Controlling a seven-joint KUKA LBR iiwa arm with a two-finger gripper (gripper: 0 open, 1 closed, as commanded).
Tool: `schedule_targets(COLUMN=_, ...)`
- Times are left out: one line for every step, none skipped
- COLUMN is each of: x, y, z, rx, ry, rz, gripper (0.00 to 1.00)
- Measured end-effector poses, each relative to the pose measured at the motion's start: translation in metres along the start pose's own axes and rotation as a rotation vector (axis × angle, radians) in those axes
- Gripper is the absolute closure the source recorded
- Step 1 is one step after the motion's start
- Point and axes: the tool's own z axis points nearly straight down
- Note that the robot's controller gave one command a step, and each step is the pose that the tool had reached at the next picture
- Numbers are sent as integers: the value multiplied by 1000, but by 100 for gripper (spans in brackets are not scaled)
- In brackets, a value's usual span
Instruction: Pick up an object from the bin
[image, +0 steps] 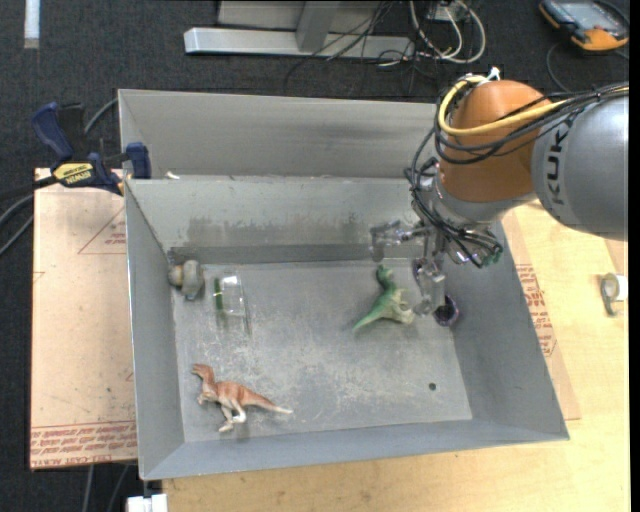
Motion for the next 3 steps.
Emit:
schedule_targets(x=12, y=-10, z=40, rx=1, ry=-2, rz=-5, gripper=0)
schedule_targets(x=2, y=-9, z=72, rx=-1, ry=-1, rz=-46, gripper=0)
schedule_targets(x=17, y=0, z=70, rx=1, ry=-4, rz=-96, gripper=100)
